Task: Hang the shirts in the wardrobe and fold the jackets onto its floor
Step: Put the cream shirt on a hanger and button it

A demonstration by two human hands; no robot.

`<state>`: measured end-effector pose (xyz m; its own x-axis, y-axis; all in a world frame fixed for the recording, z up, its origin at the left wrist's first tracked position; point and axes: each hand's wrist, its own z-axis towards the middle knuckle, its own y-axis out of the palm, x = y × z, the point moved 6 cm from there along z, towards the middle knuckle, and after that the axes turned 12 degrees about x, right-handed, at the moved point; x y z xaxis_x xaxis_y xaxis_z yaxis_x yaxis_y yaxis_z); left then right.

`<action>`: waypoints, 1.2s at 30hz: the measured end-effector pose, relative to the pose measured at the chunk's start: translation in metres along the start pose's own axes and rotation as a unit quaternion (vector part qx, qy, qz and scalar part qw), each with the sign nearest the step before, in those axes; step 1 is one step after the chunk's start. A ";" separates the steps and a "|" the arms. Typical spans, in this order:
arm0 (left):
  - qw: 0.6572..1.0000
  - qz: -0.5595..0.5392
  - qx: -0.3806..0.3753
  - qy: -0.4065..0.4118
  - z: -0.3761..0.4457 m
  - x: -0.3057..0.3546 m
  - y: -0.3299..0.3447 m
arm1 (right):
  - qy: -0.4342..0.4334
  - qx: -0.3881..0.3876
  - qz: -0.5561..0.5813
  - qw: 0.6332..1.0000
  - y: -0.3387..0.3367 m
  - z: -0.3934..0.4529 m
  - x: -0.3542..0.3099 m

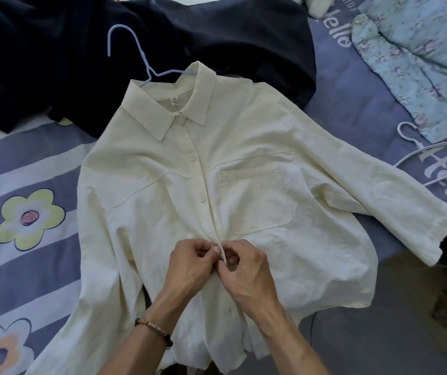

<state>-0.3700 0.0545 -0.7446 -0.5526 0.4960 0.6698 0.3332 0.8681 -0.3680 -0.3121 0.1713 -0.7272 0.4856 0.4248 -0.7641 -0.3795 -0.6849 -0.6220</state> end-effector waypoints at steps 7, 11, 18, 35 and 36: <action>0.992 0.104 0.029 0.060 0.004 0.002 0.001 | -0.087 0.032 -0.099 0.991 0.007 0.001 -0.004; 0.968 0.202 0.043 0.145 0.002 0.008 0.001 | 0.102 0.001 0.003 0.995 0.001 0.007 0.016; 0.987 0.120 0.036 0.101 -0.011 0.002 0.002 | 0.250 -0.056 0.088 0.962 -0.001 -0.013 0.034; 0.947 0.314 -0.065 0.010 -0.057 -0.067 -0.001 | 0.018 -0.126 -0.122 0.984 -0.014 -0.056 0.068; 0.954 0.290 -0.074 0.010 -0.059 -0.066 0.001 | 0.033 -0.135 -0.119 0.983 -0.015 -0.056 0.070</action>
<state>-0.2877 0.0213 -0.7512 -0.2272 0.8907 0.3937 0.6830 0.4339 -0.5876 -0.2284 0.1787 -0.7621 0.5886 0.5595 -0.5835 -0.0303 -0.7060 -0.7076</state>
